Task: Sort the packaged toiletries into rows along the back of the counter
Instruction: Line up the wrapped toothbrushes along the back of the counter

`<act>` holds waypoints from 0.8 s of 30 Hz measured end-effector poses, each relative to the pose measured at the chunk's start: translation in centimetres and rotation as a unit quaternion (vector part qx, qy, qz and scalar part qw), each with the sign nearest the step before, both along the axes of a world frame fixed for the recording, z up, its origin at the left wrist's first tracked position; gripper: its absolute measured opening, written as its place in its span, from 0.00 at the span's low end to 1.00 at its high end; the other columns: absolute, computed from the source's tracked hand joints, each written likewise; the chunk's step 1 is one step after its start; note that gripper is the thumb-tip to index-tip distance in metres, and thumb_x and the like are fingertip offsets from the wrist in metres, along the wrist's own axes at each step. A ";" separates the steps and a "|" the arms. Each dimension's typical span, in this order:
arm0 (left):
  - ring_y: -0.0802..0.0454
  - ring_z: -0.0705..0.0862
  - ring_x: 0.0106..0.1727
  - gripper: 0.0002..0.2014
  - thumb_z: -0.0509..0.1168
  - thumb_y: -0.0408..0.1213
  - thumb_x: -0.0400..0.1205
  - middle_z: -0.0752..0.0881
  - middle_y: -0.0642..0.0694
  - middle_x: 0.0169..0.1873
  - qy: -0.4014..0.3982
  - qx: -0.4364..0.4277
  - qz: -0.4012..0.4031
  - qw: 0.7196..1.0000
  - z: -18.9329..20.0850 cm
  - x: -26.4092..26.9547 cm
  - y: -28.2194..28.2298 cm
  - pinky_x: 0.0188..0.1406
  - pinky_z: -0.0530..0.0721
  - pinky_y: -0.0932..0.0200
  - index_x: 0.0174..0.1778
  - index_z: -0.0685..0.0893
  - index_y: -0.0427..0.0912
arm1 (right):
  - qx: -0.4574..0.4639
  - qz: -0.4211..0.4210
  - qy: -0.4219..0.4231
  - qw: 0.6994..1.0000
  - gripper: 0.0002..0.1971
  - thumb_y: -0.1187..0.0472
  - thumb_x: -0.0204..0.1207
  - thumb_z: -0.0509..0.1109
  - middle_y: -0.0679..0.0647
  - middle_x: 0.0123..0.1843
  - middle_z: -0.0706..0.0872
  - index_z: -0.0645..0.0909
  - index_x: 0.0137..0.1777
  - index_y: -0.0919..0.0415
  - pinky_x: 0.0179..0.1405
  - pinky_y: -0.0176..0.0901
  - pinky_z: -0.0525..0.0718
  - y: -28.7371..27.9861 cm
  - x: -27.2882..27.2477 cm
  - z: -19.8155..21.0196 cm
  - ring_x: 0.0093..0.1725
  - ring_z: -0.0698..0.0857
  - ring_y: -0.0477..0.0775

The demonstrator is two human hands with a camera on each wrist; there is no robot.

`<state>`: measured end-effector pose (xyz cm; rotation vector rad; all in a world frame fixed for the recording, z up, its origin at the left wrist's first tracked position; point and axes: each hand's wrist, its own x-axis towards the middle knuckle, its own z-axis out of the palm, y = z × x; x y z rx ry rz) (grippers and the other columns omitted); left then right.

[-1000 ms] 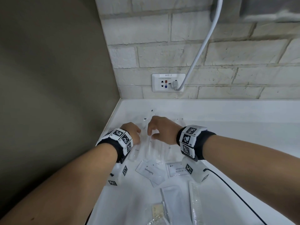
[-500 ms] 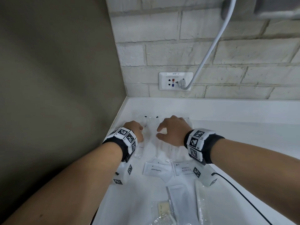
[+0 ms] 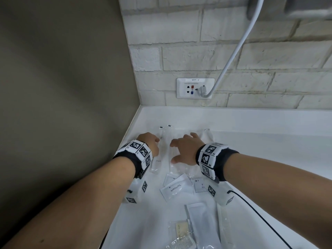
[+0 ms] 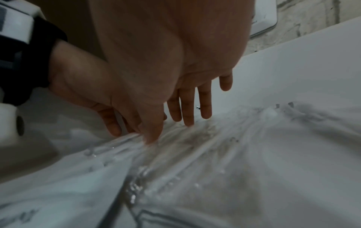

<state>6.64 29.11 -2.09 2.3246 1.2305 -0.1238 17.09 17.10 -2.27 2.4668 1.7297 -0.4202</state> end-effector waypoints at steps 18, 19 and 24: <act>0.45 0.79 0.71 0.30 0.65 0.31 0.80 0.77 0.46 0.74 0.030 0.034 -0.009 0.999 0.8 -0.1 0.8 0.68 0.79 0.56 0.80 0.69 0.48 | 0.015 -0.028 0.016 0.999 0.31 0.38 0.80 0.58 0.52 0.80 0.70 0.64 0.81 0.48 0.81 0.59 0.54 0.1 -0.7 0.4 0.79 0.66 0.59; 0.44 0.78 0.72 0.31 0.65 0.31 0.80 0.76 0.45 0.74 0.021 0.033 -0.004 0.999 0.9 -0.1 0.8 0.68 0.78 0.57 0.80 0.68 0.48 | 0.026 -0.032 0.019 0.999 0.31 0.39 0.79 0.58 0.51 0.79 0.70 0.65 0.81 0.48 0.80 0.58 0.56 -0.2 -0.6 0.7 0.78 0.67 0.58; 0.44 0.80 0.67 0.24 0.65 0.31 0.80 0.81 0.42 0.68 -0.051 0.042 -0.058 0.996 2.3 0.5 -0.7 0.64 0.77 0.58 0.74 0.75 0.45 | 0.057 -0.063 0.012 0.996 0.23 0.43 0.79 0.61 0.50 0.70 0.78 0.75 0.72 0.49 0.74 0.53 0.66 -3.2 1.4 2.4 0.70 0.75 0.56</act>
